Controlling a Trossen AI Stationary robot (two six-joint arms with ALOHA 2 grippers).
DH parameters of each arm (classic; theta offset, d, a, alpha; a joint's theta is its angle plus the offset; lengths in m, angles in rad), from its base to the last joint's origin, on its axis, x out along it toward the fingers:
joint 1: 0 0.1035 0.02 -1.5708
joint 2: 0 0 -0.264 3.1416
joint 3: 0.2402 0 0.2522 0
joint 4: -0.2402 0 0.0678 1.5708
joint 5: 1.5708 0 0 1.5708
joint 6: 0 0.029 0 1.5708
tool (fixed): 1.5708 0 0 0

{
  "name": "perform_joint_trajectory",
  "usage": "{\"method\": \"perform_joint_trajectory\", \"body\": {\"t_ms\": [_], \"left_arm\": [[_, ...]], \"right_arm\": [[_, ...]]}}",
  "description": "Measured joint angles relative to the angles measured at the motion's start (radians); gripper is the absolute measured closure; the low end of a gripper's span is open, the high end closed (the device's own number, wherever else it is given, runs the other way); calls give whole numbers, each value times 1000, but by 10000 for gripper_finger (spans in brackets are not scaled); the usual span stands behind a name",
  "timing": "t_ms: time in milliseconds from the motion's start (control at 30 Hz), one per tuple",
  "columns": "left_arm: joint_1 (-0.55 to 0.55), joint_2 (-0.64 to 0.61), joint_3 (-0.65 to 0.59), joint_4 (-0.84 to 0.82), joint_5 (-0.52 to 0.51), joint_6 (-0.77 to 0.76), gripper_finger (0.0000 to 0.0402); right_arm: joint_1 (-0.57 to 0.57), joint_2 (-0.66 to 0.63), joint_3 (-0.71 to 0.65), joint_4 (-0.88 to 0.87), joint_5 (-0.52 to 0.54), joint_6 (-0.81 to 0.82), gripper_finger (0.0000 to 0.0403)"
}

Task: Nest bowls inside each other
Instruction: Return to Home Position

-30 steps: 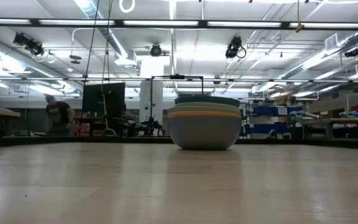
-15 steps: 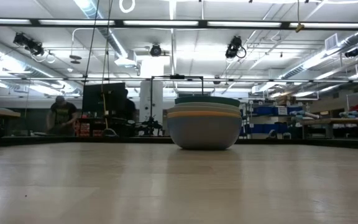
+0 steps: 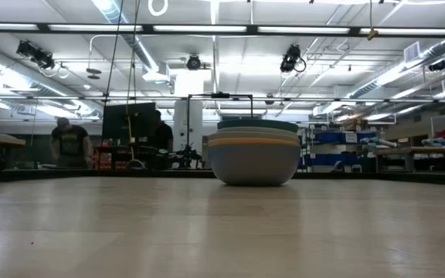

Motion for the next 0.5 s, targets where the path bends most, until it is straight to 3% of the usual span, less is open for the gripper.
{"method": "perform_joint_trajectory", "body": {"t_ms": [200,367,500], "left_arm": [[0,0,0,14,1,10,330],[-1,-4,-1,20,36,-104,330],[-1,-50,-1,66,36,-73,330]], "right_arm": [[0,0,0,0,0,0,321],[0,0,0,0,0,0,321],[0,0,0,-1,0,-32,321]]}}
